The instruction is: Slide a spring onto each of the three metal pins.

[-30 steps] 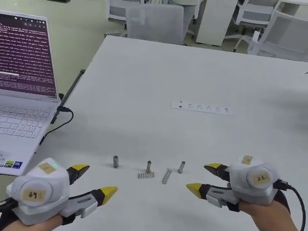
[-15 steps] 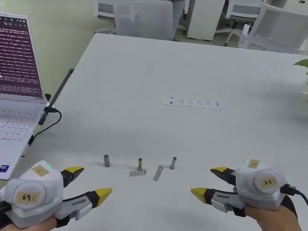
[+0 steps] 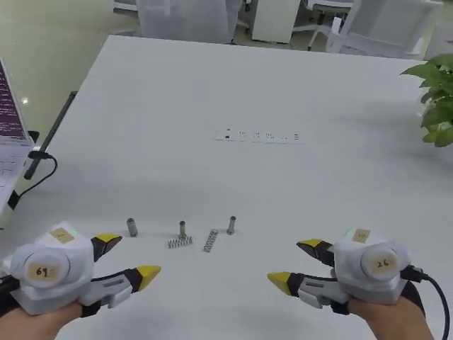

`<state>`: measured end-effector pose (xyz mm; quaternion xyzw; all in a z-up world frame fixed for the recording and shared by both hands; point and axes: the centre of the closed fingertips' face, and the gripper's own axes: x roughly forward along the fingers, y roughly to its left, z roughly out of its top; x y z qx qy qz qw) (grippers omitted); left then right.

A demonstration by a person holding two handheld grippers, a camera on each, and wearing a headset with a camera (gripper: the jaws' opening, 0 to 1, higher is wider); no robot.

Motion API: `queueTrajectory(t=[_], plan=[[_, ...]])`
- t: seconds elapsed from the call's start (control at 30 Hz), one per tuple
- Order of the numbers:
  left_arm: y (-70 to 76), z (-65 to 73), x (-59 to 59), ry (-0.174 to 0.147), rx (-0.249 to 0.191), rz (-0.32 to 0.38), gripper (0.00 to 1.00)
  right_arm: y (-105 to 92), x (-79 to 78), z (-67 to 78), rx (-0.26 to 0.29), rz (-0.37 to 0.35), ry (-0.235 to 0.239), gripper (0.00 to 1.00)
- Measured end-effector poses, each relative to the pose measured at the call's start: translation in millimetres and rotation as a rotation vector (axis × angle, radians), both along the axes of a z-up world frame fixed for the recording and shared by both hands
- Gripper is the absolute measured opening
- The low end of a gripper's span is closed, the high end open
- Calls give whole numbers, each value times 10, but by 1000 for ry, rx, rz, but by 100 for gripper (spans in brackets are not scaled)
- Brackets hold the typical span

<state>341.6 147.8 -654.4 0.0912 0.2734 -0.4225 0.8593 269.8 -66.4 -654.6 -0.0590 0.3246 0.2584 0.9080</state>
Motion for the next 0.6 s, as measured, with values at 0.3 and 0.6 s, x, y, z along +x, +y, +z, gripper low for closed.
queueTrajectory(t=[0.3,0.6], plan=[[-242,-216,138,20,55,-88,48,-93,-100,39,-6,-19,2,49],[-440,-411,292,45,77,-120,47,-202,-240,56,-10,-38,11,49]])
